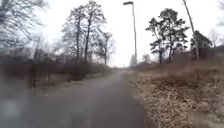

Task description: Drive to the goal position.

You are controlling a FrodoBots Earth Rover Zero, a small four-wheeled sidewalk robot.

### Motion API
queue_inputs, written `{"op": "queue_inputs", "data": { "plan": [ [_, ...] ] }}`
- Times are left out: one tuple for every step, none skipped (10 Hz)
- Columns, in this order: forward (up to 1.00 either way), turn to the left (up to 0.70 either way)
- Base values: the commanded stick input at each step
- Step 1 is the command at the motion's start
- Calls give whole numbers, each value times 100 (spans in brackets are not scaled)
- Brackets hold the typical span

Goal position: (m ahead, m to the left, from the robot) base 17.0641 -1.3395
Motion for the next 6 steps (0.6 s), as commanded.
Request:
{"op": "queue_inputs", "data": {
  "plan": [
    [70,0],
    [70,0],
    [70,0],
    [70,0],
    [70,0],
    [70,0]
  ]
}}
